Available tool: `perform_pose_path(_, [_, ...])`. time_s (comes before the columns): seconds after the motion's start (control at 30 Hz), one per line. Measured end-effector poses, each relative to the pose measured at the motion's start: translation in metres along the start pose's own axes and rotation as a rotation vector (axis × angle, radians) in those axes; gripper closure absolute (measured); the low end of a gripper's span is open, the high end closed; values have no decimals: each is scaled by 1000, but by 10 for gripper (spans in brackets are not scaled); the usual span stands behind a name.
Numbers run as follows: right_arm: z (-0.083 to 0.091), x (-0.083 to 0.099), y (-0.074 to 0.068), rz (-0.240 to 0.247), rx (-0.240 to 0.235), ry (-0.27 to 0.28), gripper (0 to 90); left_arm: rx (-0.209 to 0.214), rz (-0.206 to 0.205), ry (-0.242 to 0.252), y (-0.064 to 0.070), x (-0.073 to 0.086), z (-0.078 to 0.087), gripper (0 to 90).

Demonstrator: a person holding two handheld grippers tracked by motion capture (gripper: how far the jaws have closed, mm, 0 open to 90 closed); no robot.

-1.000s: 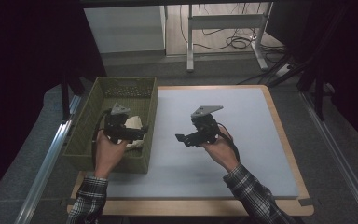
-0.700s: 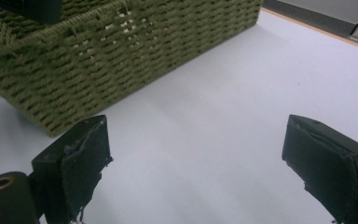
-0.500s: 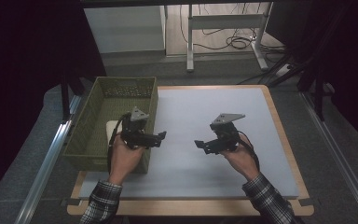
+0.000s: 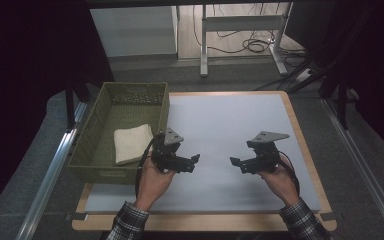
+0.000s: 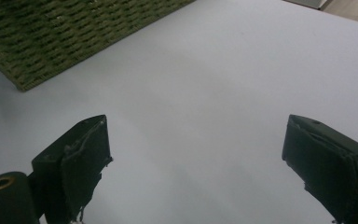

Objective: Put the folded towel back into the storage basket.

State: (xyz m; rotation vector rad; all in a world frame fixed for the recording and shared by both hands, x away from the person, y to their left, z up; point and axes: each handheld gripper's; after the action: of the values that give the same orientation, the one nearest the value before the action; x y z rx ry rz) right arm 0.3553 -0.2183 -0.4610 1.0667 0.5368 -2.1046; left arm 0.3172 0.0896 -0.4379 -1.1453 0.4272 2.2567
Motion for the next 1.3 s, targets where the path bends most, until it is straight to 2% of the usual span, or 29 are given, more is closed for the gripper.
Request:
perform_pose_path(0.13, [5,10,3,-13,10,3,77,24,4,1,8,9,-10,1])
perform_pose_path(0.23, [9,18,6,-19,18,-1,77,34,-9,4,16,17,-17,4])
perform_pose_path(0.3, [11,23,6,-22,25,-6,77,-4,-52,3,26,21,-20,4])
perform_pose_path(0.4, [14,33,6,-30,26,-11,77,39,-47,18,36,26,-20,5])
perform_pose_path(0.47, [15,40,6,-30,30,-18,77,42,-54,20,42,32,-23,4])
perform_pose_path(0.6, [17,56,4,-39,40,-36,77,61,-37,10,44,44,-32,8])
perform_pose_path(0.7, [18,62,4,-38,45,-43,77,69,-20,1,45,55,-40,10])
perform_pose_path(0.97, [17,84,-1,-41,54,-71,77,63,-30,-28,54,75,-49,12])
perform_pose_path(1.1, [15,96,-3,-46,53,-106,76,56,-39,-41,58,82,-50,13])
perform_pose_path(1.2, [17,103,-5,-31,71,-85,75,63,-29,-50,60,89,-52,17])
perform_pose_path(1.27, [17,104,-8,-7,88,-84,75,64,-27,-78,61,94,-55,22])
perform_pose_path(1.3, [17,105,-9,3,96,-86,75,49,-35,-104,62,95,-57,27])
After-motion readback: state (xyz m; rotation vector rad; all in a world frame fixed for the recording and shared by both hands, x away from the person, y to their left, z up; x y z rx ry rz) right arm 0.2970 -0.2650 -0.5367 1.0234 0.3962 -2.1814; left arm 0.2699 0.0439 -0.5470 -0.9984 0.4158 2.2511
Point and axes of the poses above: each handheld gripper's, and its own axes: z roughly backward along the jaws, x roughly out of its underside, y roughly to its right, and after that the axes turned 1 degree about y, right-handed
